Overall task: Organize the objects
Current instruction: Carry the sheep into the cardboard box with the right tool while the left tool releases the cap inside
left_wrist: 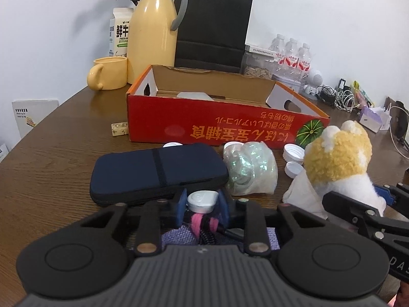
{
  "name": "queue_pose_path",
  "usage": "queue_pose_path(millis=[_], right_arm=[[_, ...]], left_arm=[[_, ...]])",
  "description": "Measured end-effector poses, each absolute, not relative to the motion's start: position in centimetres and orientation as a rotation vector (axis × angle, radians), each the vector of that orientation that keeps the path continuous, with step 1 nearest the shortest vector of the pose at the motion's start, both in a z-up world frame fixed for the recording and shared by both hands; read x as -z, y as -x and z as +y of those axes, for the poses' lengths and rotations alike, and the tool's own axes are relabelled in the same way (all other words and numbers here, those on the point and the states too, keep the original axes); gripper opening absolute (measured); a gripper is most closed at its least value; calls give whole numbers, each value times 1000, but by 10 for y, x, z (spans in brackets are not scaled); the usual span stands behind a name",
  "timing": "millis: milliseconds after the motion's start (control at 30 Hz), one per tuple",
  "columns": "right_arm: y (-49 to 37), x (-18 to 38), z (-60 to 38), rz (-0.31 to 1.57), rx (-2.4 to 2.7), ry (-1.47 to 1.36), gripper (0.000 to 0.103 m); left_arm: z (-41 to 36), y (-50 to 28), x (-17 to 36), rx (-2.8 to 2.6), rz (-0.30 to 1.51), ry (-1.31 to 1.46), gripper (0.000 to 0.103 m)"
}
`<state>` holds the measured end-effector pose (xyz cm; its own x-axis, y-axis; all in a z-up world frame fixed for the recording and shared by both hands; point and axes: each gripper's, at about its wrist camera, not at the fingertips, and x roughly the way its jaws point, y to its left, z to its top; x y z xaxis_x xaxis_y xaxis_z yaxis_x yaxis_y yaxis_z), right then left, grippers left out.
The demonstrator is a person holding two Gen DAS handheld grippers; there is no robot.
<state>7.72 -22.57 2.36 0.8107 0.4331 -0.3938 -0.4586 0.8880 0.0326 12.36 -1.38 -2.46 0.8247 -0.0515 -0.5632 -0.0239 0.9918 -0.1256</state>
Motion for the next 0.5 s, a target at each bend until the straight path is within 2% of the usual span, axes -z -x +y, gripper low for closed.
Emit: queue_pose_path(millis=[233,500], right_arm=[[-77,-21,-229,409,-476,58,45],[-84,-30,-229,376,-476,70,45]], left_arm=[[-18,-118,23,24,580,118,27],[-18,-112,-5,42,469,96,27]])
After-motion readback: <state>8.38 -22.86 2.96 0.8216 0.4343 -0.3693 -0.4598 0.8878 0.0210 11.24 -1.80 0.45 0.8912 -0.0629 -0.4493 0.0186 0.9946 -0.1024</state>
